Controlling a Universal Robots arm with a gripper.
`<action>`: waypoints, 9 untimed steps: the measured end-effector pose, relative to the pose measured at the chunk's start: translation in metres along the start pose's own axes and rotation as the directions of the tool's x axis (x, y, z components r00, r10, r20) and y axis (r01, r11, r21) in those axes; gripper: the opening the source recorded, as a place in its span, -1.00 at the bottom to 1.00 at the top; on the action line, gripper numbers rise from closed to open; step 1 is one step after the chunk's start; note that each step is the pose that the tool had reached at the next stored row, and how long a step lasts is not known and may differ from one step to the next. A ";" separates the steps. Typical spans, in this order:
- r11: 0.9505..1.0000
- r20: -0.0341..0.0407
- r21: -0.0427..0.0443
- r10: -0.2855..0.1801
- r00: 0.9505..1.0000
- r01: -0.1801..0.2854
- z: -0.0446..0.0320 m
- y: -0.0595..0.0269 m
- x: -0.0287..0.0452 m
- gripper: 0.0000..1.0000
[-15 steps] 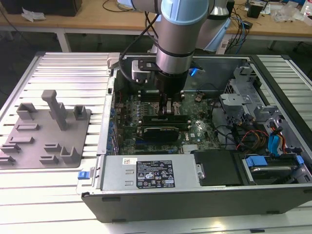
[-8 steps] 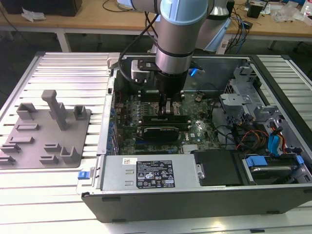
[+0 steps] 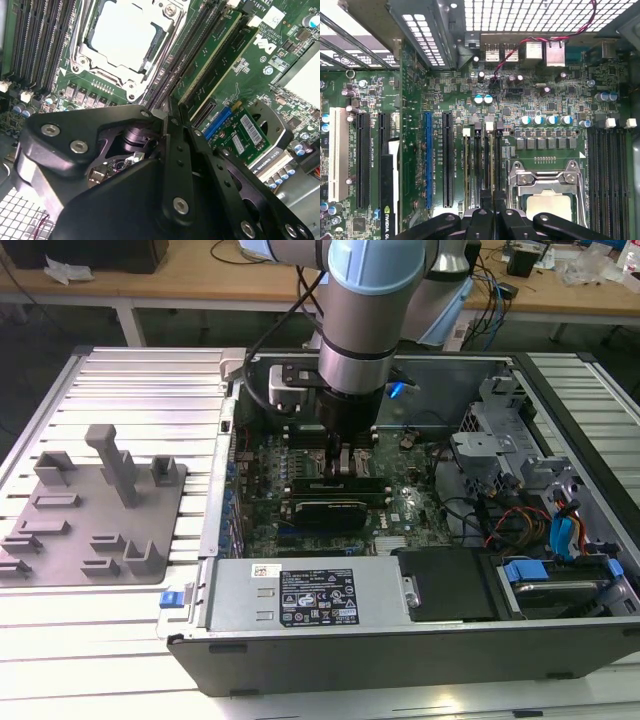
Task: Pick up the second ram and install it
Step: 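Insert the second ram into the second slot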
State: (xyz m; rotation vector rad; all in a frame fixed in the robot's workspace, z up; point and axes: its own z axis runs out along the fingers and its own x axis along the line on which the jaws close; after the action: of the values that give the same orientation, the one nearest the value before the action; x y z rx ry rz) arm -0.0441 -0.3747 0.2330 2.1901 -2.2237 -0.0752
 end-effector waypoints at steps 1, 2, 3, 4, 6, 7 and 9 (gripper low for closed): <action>1.000 0.000 0.000 0.000 1.000 0.000 0.0000 0.0000 0.0000 -0.81; 1.000 0.000 0.000 0.000 1.000 0.000 0.0000 0.0000 0.0000 -0.81; 1.000 0.000 0.000 0.000 1.000 0.000 0.0000 0.0000 0.0000 -0.81; 1.000 0.000 0.000 0.000 1.000 0.000 0.0000 0.0000 0.0000 -0.81; 1.000 0.000 0.000 0.000 1.000 0.000 0.0002 0.0000 0.0000 -0.81; 1.000 0.000 0.000 0.000 1.000 0.000 0.0010 -0.0001 0.0000 -0.81; 1.000 0.000 0.000 0.000 1.000 0.000 0.0024 -0.0001 0.0000 -0.81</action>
State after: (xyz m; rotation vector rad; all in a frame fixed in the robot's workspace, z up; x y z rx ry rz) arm -0.0440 -0.3746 0.2306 2.1902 -2.2239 -0.0754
